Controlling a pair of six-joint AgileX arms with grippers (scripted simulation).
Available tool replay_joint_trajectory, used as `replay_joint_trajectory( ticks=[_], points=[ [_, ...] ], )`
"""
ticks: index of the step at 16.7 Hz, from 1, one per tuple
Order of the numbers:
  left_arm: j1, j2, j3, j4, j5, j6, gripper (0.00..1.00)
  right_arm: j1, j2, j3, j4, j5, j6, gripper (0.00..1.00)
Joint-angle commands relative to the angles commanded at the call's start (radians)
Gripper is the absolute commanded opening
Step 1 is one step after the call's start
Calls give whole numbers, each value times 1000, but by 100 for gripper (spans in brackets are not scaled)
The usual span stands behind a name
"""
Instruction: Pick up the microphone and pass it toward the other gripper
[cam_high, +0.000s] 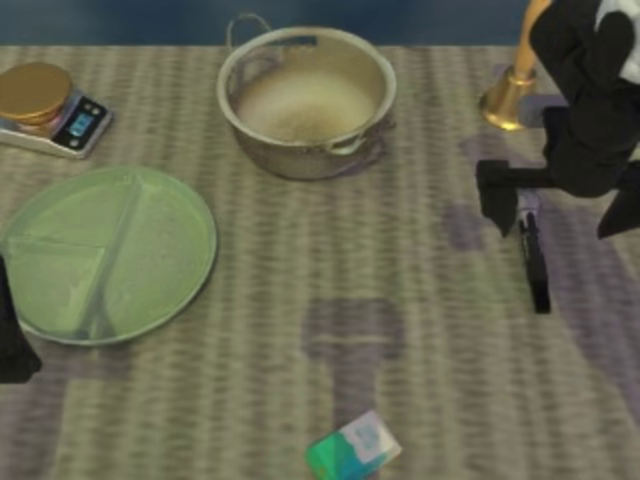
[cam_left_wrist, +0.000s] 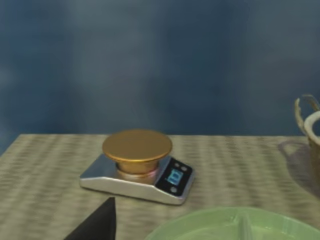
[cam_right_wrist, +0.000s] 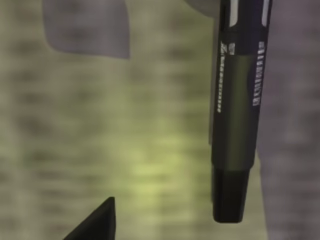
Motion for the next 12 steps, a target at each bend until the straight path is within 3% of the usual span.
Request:
replay_joint_trajectory(
  ticks=[12],
  points=[
    [0, 0, 0, 0, 0, 0, 100, 0, 182, -143, 324, 2, -2, 100]
  ],
)
